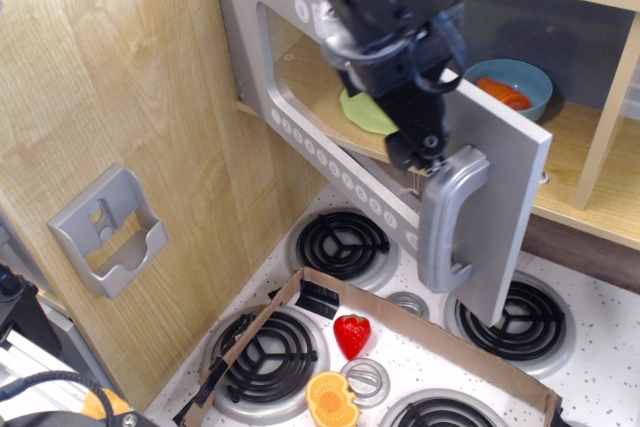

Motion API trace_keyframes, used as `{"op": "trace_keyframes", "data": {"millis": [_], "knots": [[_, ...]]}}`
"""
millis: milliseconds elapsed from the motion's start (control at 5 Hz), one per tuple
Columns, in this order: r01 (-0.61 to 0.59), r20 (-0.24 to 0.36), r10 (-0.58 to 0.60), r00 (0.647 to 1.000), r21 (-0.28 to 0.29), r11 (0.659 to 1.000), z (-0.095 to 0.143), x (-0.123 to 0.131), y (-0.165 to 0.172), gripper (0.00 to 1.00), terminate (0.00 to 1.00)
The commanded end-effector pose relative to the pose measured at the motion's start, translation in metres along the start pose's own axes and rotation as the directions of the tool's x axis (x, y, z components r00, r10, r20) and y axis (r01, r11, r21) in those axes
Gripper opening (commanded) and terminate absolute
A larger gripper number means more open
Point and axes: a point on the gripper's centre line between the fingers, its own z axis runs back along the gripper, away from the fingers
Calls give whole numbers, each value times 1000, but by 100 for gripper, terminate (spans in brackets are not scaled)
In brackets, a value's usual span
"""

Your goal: Close microwave

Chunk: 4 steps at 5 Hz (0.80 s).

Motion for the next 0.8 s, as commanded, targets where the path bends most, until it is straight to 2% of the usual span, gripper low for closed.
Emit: {"op": "trace_keyframes", "data": {"millis": [0,600], "knots": [[31,69,-30,997,-6,1000,-2,44,2,100,0],[85,107,-82,991,-16,996,-11,73,2,100,0]]}}
